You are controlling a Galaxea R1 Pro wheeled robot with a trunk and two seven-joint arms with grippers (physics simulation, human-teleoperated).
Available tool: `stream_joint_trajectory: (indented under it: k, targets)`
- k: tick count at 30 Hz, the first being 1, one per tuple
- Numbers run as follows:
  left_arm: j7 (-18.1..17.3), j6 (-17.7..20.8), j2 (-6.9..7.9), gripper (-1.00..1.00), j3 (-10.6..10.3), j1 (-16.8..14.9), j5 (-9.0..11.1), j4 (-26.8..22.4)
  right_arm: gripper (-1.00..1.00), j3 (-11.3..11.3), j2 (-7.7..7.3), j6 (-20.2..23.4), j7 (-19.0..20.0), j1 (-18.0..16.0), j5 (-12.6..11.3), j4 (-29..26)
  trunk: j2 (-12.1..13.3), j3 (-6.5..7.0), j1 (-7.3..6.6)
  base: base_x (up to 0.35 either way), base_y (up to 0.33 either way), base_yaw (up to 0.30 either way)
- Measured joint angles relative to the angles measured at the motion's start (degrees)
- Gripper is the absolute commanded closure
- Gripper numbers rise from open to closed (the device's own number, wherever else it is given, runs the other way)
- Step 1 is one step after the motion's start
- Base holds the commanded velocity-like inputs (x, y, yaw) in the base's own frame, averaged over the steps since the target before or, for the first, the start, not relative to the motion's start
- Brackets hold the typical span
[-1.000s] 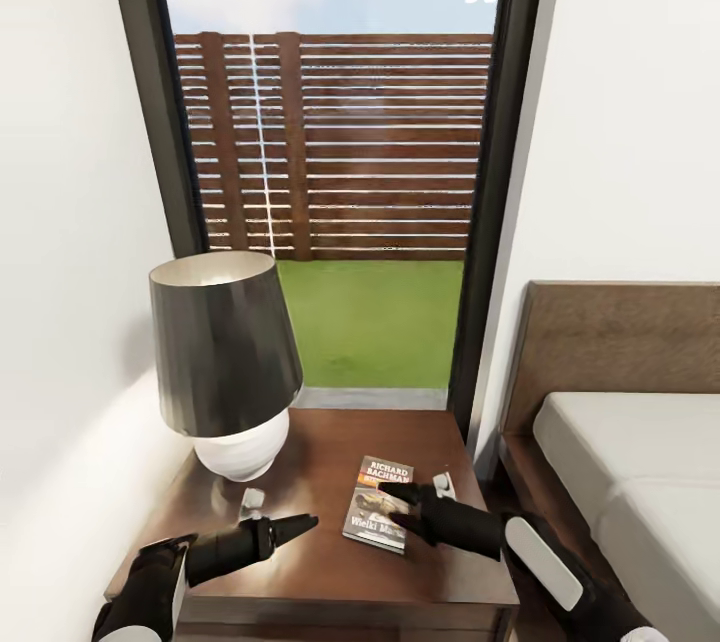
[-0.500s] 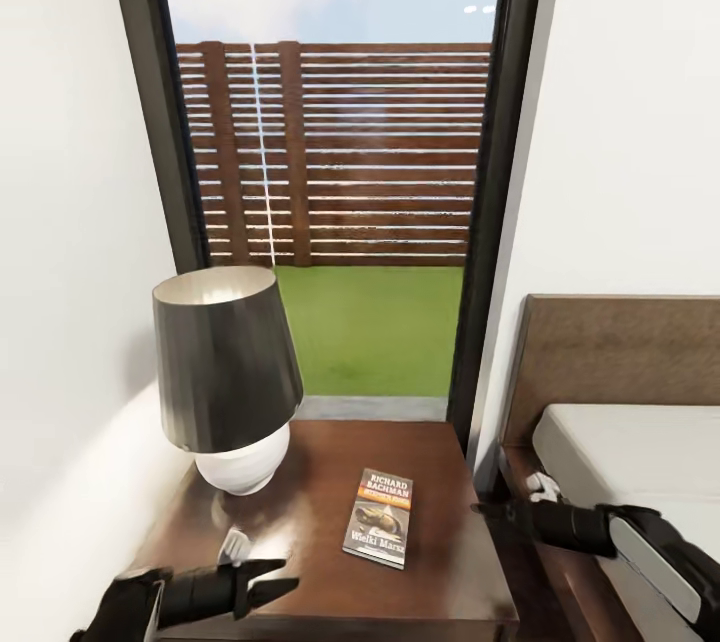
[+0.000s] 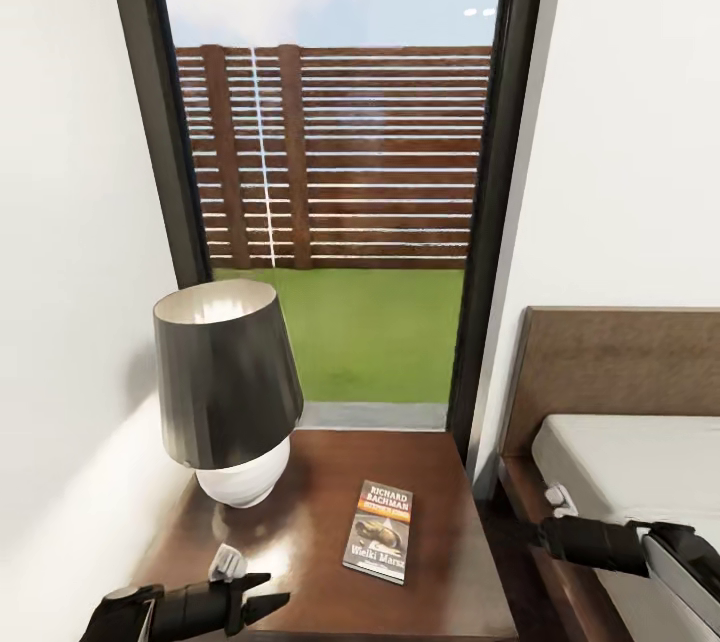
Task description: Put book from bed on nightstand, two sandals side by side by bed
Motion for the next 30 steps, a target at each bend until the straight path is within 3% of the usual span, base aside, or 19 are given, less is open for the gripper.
stream_joint_trajectory:
  k: [2,5,6,9,13,16,19,30]
  targets:
    - [0.48,-0.11,0.01,-1.00,0.01,0.00,0.01,0.05,-1.00,-0.01,-0.04,-1.56,1.40,0.00,1.91,3.01,0.80,0.36,-0.44,0.000,0.000,0.000]
    - [0.96,-0.26,-0.04,-1.00,-0.08,0.00,-0.01,0.13,-1.00,0.00,0.28,-6.92,2.16,0.01,8.76,11.03,2.01,0.90,-1.10,0.000,0.000,0.000]
    - [1.00,-0.27,-0.06,-1.00,-0.08,0.00,-0.01,0.15,-1.00,0.00,0.32,-7.80,2.13,0.00,9.71,12.58,2.41,1.08,-1.32,0.000,0.000,0.000]
    - [1.45,-0.29,-0.12,-1.00,-0.12,-0.01,-0.01,0.47,-1.00,-0.31,0.70,-13.37,2.00,0.00,12.66,25.03,3.61,1.61,-1.98,0.000,0.000,0.000]
    - [4.62,-0.31,-0.18,-1.00,-0.14,0.00,0.01,1.99,-1.00,-0.41,1.24,-16.61,2.02,-0.03,13.57,30.68,5.21,2.34,-2.86,0.000,0.000,0.000]
    - [6.28,-0.31,-0.27,-1.00,-0.15,-0.01,0.02,2.27,-1.00,-0.47,3.25,-21.20,2.05,-0.04,13.64,31.36,6.42,2.87,-3.52,0.000,0.000,0.000]
    - [6.69,-0.31,-0.32,-1.00,-0.15,-0.01,0.03,2.33,-1.00,-0.43,4.02,-23.88,2.32,-0.04,13.69,31.53,7.62,3.41,-4.17,0.000,0.000,0.000]
    - [6.75,-0.31,-0.31,-1.00,-0.15,-0.01,0.03,2.34,-1.00,-0.43,4.14,-24.35,2.66,-0.04,13.81,31.56,12.03,5.39,-6.59,0.000,0.000,0.000]
